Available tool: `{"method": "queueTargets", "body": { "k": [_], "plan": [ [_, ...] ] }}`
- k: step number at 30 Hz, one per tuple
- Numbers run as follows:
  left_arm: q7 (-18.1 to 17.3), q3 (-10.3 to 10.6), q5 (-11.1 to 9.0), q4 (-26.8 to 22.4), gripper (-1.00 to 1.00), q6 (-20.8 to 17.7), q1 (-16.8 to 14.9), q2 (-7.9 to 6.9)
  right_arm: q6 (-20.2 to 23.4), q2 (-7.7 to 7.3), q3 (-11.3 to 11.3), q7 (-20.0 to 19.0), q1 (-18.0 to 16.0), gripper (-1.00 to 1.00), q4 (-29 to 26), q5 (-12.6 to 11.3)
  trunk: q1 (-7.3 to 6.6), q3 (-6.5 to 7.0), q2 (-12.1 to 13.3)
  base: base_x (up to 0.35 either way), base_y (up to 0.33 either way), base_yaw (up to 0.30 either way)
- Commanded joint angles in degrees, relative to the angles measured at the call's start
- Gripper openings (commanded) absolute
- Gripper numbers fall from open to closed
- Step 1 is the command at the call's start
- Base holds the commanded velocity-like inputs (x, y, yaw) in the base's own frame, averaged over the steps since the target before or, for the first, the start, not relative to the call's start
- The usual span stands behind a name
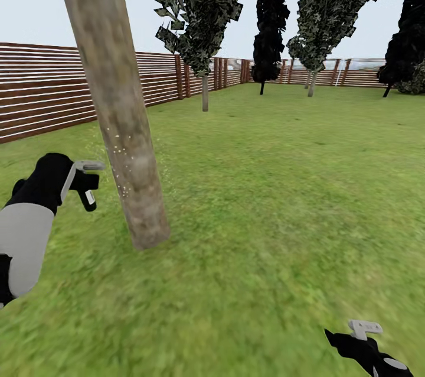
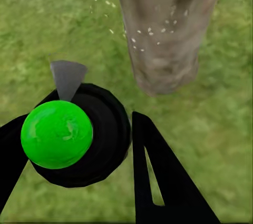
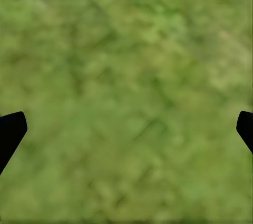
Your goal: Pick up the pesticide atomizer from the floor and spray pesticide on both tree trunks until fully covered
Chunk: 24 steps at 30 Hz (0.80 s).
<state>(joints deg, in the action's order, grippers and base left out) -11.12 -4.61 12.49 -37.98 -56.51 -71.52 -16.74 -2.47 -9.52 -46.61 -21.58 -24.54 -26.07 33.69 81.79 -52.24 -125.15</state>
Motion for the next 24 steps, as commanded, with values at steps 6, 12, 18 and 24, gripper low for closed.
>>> {"method": "queueTargets", "body": {
  "k": [6,12,18,24],
  "plan": [
    [-0.6,-0.3,0.6,0.2,-1.0,-0.1,0.4,0.12,-0.3,0.03,-0.5,-0.4,-0.1,1.0,0.0,0.6,-0.01,-0.05,0.0,0.0,-0.089,0.203],
    [-0.5,-0.3,0.5,0.7,-1.0,-0.1,1.8,0.53,-0.3,0.03,-0.5,-0.4,-0.1,1.0,0.0,0.6,-0.01,-0.05,0.0,0.0,-0.264,0.143],
    [-0.3,-0.4,0.1,0.7,-1.0,1.8,6.7,1.31,-0.3,0.04,-0.5,-0.4,-0.1,1.0,0.0,0.6,-0.01,-0.05,0.0,0.0,-0.27,0.002],
    [0.2,-0.9,-0.5,0.8,-1.0,5.4,11.2,3.68,-0.3,0.11,-0.4,-0.4,-0.1,1.0,0.0,0.6,-0.01,-0.05,0.0,0.0,-0.27,0.187]
  ]
}}
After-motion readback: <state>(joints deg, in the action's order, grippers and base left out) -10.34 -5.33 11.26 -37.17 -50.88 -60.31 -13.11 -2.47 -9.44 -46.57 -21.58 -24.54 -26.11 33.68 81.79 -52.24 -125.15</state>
